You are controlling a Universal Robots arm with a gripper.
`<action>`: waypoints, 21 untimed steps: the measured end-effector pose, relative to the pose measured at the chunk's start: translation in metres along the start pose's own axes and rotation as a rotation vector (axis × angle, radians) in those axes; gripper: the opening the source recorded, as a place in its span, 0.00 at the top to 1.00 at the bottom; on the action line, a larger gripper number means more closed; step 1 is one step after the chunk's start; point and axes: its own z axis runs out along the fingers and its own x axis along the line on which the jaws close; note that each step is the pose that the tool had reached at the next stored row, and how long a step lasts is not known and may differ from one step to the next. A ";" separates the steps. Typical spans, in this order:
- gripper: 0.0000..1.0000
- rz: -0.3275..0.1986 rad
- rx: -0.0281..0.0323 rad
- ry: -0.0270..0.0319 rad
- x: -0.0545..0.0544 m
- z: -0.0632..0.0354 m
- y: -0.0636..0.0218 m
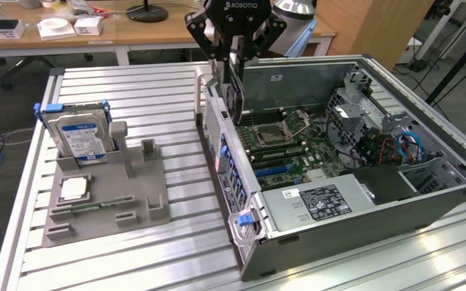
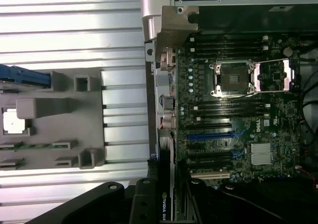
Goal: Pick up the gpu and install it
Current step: 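Pick up the gpu and move the gpu toward the slot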
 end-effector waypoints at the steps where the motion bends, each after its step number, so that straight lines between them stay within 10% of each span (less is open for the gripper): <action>1: 0.74 0.000 0.0000 0.0001 -0.001 0.0000 0.0001; 21: 0.74 0.000 -0.0001 0.0000 -0.015 0.0004 0.0011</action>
